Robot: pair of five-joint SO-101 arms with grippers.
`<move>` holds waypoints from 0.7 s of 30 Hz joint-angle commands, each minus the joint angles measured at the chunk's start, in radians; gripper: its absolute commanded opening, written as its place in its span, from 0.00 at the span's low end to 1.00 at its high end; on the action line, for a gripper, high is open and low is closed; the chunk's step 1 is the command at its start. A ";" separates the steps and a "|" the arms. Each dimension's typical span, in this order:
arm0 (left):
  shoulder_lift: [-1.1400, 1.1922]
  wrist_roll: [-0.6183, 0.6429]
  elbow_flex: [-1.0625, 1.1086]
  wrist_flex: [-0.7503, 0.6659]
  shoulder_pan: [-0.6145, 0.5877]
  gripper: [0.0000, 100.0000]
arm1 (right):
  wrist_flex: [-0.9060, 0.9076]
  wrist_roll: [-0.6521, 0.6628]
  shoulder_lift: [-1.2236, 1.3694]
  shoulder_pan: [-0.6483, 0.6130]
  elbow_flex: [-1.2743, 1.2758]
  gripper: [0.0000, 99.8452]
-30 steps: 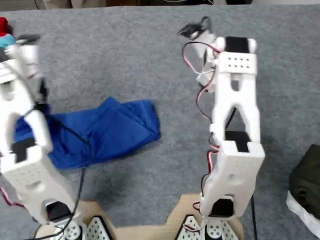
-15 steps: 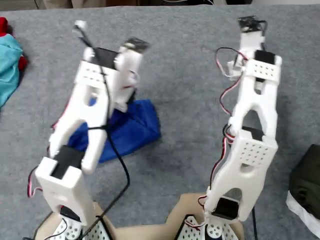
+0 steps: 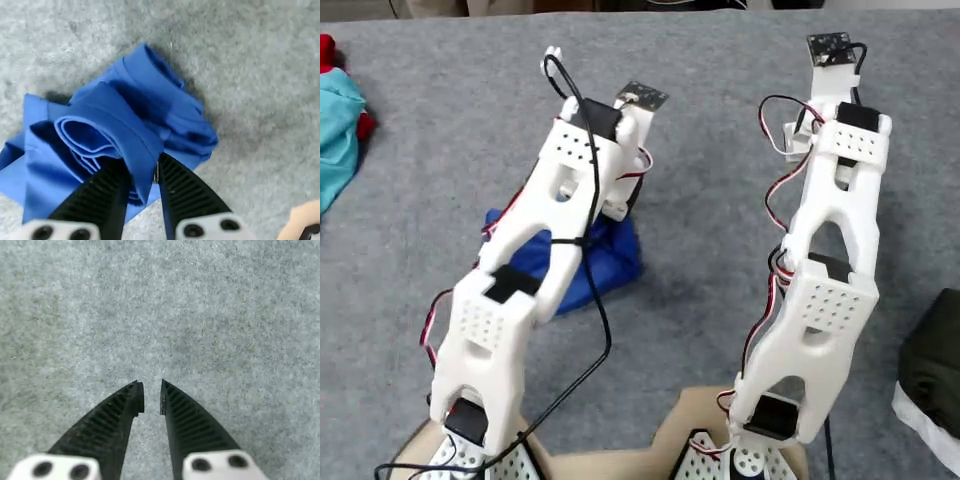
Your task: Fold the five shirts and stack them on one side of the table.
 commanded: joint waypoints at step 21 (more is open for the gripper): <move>-0.193 0.008 -0.066 0.011 -0.367 0.22 | 0.196 0.161 -0.134 -0.156 -0.007 0.08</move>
